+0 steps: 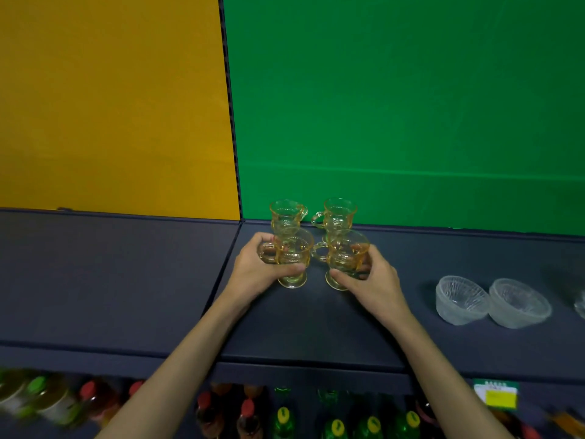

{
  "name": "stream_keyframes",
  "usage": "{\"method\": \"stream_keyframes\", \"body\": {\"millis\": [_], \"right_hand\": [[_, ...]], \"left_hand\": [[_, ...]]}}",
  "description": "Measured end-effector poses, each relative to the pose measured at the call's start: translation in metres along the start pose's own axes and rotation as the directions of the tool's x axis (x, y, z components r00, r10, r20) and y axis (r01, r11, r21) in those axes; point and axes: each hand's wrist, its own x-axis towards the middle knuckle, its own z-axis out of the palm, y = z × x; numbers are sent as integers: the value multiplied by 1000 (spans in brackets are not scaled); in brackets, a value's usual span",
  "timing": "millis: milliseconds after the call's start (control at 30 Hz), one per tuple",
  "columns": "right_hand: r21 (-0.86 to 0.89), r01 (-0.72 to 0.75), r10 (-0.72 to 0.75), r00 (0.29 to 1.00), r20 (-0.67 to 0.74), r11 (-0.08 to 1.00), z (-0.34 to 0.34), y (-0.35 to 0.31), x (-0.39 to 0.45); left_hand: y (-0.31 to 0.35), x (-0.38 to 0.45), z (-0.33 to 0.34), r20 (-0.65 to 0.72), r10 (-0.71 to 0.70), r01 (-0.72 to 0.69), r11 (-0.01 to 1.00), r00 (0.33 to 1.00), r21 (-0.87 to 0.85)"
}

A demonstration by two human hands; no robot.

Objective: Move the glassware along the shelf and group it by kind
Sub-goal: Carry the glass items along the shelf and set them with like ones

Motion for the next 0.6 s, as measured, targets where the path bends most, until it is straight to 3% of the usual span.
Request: {"method": "stream_keyframes", "body": {"millis": [233,600], "right_hand": [[-10,17,-16,1000,16,1000,-2,-3,-13],[1,38,-38,999,37,999,-11,-3,-37]], "left_hand": [[11,-12,-8,111,-48,56,996,993,-67],[4,-29,-7,114,-31,46,990,993,-132]]}}
